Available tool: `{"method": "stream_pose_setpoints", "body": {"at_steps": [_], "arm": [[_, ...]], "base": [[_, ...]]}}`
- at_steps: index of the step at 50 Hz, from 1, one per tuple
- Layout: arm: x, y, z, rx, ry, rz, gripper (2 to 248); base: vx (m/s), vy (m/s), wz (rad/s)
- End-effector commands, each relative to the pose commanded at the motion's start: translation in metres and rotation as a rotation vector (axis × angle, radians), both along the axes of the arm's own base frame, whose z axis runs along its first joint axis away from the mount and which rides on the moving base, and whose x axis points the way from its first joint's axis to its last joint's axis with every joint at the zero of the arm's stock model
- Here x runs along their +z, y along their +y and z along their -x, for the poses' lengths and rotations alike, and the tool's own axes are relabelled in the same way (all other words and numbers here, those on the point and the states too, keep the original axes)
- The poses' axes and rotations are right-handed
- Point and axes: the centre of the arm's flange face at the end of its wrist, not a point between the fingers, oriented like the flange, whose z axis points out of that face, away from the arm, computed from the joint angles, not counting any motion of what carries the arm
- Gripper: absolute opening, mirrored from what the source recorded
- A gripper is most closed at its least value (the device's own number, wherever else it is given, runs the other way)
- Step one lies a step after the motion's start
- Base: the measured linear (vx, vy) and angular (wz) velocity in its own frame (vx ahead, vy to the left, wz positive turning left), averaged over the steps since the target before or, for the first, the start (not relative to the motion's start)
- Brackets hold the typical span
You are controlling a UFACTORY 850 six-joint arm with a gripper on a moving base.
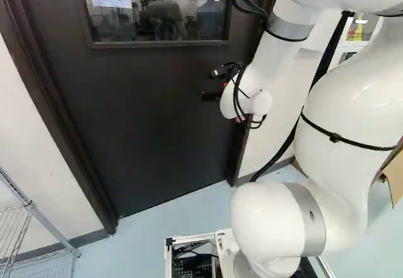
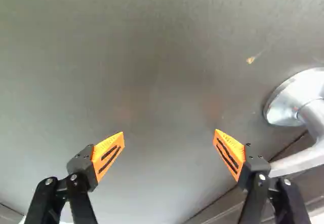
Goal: Open the door and move inside
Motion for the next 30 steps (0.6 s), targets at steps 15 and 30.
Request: {"method": "stream_pose_setpoints", "body": {"at_steps": [15,30], "arm": [[-0.016,0.0,0.005,-0.002,0.037,-0.005,247],[-0.031,0.0,0.016,-0.005,0.077,-0.011,247]], "base": [[0.0,0.0,0.0],[0.0,0.0,0.0]]}}
